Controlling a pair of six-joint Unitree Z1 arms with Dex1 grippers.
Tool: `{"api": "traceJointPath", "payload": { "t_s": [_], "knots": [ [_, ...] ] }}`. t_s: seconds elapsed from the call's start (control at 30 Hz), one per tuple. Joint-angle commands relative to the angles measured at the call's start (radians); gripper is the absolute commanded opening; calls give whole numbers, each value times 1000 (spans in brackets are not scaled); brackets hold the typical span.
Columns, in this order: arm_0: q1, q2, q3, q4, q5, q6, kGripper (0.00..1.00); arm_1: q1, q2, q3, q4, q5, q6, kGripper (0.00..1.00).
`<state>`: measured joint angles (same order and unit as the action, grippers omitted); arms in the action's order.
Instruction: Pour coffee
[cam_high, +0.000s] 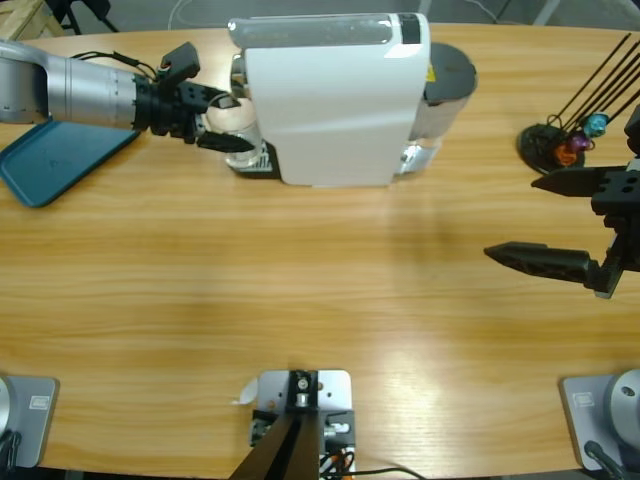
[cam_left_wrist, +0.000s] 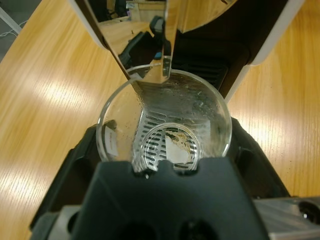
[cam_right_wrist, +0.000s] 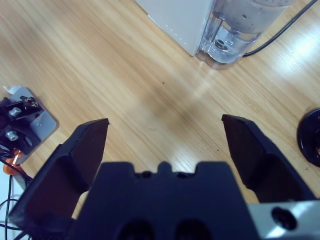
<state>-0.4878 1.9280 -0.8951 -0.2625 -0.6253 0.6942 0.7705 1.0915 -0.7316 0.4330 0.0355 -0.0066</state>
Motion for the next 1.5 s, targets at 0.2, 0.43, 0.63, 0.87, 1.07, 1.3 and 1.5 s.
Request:
{"api": "traceJointPath", "payload": {
  "t_s": [0.2,0.43,0.63,0.87,1.07,1.3,1.5],
  "knots": [
    [-26,53,-8,17,37,-4,0,-10,-2,12,-2,-8,-13,1000],
    [-37,57,-25,50,56,-4,466,-10,-2,12,-2,-9,-13,1000],
    [-36,49,-16,60,56,-6,953,-10,-1,12,-2,-11,-13,1000],
    [18,31,8,54,-40,-10,989,-10,9,12,-2,-11,-13,1000],
    [102,-56,97,51,-143,-8,1000,-10,13,12,-2,-15,-13,1000],
    [139,-251,245,54,-74,-13,1000,-10,9,-7,12,-52,1,1000],
    [91,-415,311,161,168,-237,1000,-62,132,-240,120,-56,57,1000]
  ]
}}
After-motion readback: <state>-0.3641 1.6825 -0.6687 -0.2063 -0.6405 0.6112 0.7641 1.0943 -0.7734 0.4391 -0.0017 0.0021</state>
